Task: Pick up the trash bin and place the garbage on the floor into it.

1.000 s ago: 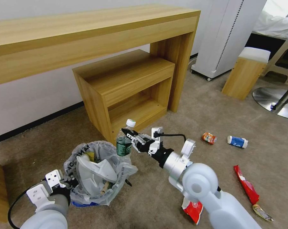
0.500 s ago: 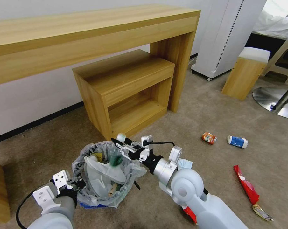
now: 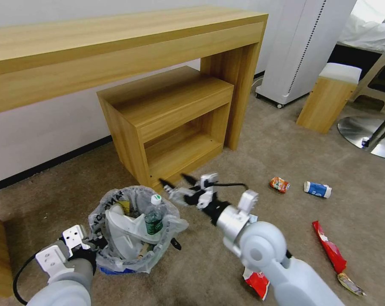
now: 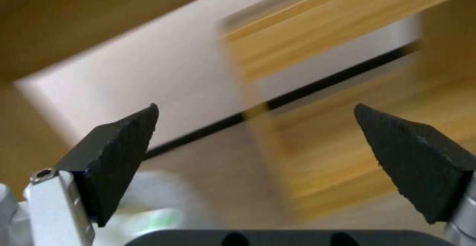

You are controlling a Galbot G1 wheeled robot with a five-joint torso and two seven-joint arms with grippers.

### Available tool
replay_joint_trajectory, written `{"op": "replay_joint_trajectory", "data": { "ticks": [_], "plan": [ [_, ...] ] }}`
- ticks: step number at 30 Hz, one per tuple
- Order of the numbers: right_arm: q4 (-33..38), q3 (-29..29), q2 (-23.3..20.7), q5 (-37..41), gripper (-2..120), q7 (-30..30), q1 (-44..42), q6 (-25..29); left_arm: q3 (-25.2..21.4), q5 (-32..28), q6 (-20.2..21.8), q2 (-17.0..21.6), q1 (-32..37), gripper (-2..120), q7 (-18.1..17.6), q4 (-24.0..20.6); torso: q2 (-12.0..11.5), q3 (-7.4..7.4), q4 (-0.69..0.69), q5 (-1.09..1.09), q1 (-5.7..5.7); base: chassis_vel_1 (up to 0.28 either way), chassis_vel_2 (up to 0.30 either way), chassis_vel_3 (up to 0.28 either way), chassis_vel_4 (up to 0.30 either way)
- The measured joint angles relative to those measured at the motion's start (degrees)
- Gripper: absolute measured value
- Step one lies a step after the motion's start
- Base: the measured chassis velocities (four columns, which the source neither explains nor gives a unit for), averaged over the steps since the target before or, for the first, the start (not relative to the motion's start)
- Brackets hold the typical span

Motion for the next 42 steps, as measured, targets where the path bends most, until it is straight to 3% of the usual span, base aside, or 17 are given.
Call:
{"op": "replay_joint_trajectory", "data": {
  "ticks": [4,6,10,15,18,19,22,23,25,30,34,42],
  "plan": [
    [-1.41,5.67,-2.06,-4.88,100,0.67,-2.99,3.74,-0.40,-0.01,-0.11,0.23,-0.40,0,-0.03,0.73,0.00,0.00,0.00,0.01,0.00,0.000,0.000,0.000,0.000],
    [-2.89,12.29,-2.99,-8.25,100,0.92,-7.43,7.19,-0.58,-0.01,-0.17,0.26,-1.03,0,-0.03,1.05,0.00,0.00,0.00,0.01,0.00,0.000,0.000,0.000,0.000],
    [-5.40,18.65,-3.08,-14.39,100,0.83,-13.48,12.31,-0.83,-0.16,-0.20,0.35,-1.73,0,-0.04,1.13,0.00,0.00,-0.01,0.02,0.00,0.000,0.000,0.000,0.000],
    [-5.54,21.61,-4.20,-15.87,100,2.18,-17.25,12.59,-1.07,-0.50,-0.20,0.79,-1.89,0,-0.04,1.13,0.00,0.00,-0.01,0.02,0.00,0.000,0.000,0.000,0.000],
    [-2.09,22.29,-8.33,-15.41,100,9.38,-20.23,5.46,-1.40,-1.06,-0.20,1.27,-2.12,0,-0.06,1.13,0.00,-0.01,0.00,0.00,0.00,0.000,0.000,0.000,0.000],
    [-2.09,22.29,-8.33,-15.41,100,9.38,-20.23,5.46,-1.40,-1.06,-0.20,1.27,-2.12,0,-0.06,1.13,0.00,-0.01,0.00,0.00,0.00,0.000,0.000,0.000,0.000],
    [3.01,21.94,-13.50,-10.32,100,21.04,-23.45,-8.13,-1.51,-1.53,-0.20,1.35,-2.28,0,-0.10,1.05,0.00,0.00,-0.01,-0.01,0.00,0.000,0.000,0.000,0.000],
    [3.01,21.94,-13.50,-10.32,100,21.04,-23.45,-8.13,-1.51,-1.53,-0.20,1.35,-2.28,0,-0.10,1.05,0.00,0.00,-0.01,-0.01,0.00,0.000,0.000,0.000,0.000],
    [5.48,20.06,-15.13,-1.04,100,28.34,-23.98,-14.89,-1.47,-1.64,-0.20,1.24,-2.16,0,-0.10,0.78,0.00,0.00,0.00,-0.01,0.00,0.000,0.000,0.000,0.000],
    [6.93,16.38,-14.96,12.61,100,38.18,-23.58,-23.05,-1.89,-1.84,-0.20,1.41,-1.42,0,-0.10,-0.14,0.00,-0.01,0.00,0.00,0.00,0.000,0.000,0.000,0.000],
    [5.42,13.91,-14.00,16.78,100,41.51,-23.24,-26.70,-2.27,-1.95,-0.23,1.50,-0.79,0,-0.10,-0.73,0.00,0.00,0.00,0.00,0.00,0.000,0.000,0.000,0.000],
    [0.18,10.13,-11.67,21.93,100,41.22,-22.30,-26.88,-1.79,-1.07,-0.33,0.81,0.19,0,-0.10,-1.46,0.00,-0.01,0.00,0.00,0.00,0.000,0.000,0.000,0.000]
  ]
}}
